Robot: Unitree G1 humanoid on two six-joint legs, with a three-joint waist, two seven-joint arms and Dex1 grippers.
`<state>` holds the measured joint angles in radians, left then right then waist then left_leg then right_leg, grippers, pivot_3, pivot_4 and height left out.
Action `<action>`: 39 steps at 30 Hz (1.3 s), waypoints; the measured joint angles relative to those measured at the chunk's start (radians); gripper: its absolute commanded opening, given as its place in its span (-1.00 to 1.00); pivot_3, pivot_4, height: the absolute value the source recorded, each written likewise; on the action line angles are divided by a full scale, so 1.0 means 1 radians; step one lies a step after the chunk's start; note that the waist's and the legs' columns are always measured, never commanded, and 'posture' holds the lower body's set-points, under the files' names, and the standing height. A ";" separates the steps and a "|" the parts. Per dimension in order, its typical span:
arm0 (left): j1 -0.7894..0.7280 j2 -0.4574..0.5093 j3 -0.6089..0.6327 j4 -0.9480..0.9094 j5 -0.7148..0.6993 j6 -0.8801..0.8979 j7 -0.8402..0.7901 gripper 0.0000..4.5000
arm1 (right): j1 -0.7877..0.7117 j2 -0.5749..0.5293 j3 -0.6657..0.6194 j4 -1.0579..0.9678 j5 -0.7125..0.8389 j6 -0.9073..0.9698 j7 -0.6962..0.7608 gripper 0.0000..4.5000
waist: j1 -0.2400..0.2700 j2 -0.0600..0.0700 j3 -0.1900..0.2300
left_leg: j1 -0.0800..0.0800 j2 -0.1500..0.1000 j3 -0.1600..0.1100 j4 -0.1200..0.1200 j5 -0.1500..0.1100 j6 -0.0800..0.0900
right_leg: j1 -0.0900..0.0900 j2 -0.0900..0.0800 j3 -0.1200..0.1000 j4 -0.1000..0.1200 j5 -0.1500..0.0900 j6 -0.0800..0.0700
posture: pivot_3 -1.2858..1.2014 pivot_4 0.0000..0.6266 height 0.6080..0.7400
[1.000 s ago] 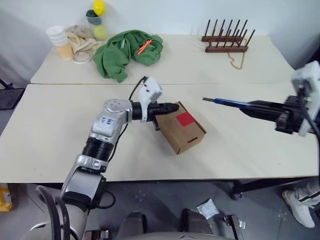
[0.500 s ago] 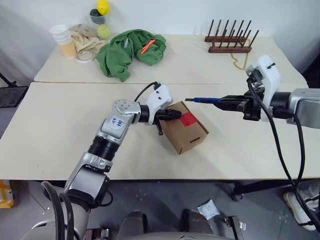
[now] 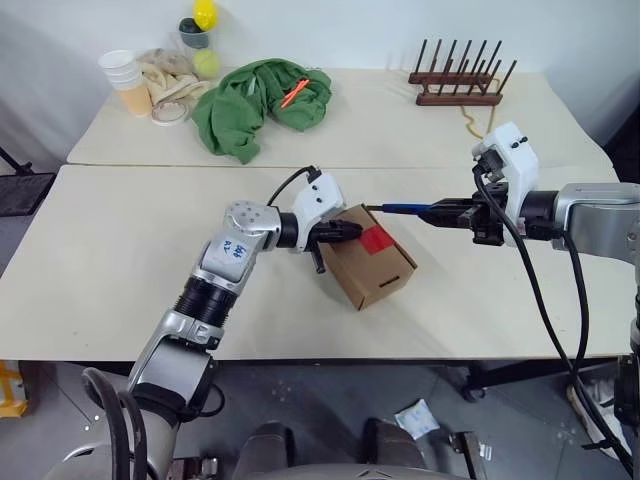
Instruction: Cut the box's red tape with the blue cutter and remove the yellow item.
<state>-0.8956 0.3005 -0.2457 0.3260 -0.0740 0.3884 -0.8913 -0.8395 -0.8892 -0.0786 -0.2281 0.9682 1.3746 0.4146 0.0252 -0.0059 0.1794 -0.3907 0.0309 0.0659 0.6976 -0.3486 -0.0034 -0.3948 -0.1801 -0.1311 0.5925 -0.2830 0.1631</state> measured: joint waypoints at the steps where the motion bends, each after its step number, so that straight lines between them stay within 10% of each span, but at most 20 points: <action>1: 0.003 0.001 0.000 -0.006 0.000 0.003 0.000 -1.00 | 0.004 0.002 0.000 0.000 -0.010 0.000 0.006 -0.93 | 0.000 0.000 0.000 | 0.000 0.000 0.000 0.000 0.000 0.000 | 0.000 0.000 0.000 0.000 0.000 0.000 | 0.03 -0.52 1.00; 20: 0.010 0.006 -0.004 -0.043 0.002 0.054 0.009 -1.00 | -0.042 0.047 -0.004 -0.006 -0.036 0.193 0.023 -0.93 | -0.001 0.001 0.000 | 0.001 0.000 0.000 0.000 0.000 0.000 | 0.000 0.000 0.000 0.001 0.000 0.000 | 0.03 -0.52 1.00; 39: 0.018 0.004 -0.023 -0.084 0.009 0.101 0.048 -1.00 | -0.077 -0.102 0.079 0.084 0.268 0.234 -0.135 -0.93 | 0.002 0.001 0.000 | 0.001 0.000 0.000 0.001 0.000 0.000 | 0.000 0.000 0.000 0.001 0.000 0.000 | 0.03 -0.52 1.00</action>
<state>-0.8772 0.3046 -0.2686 0.2419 -0.0652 0.4894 -0.8434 -0.9169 -0.9909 0.0008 -0.1439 1.2358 1.6081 0.2791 0.0268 -0.0053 0.1790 -0.3899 0.0310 0.0659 0.6981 -0.3486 -0.0034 -0.3943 -0.1804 -0.1308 0.5935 -0.2830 0.1631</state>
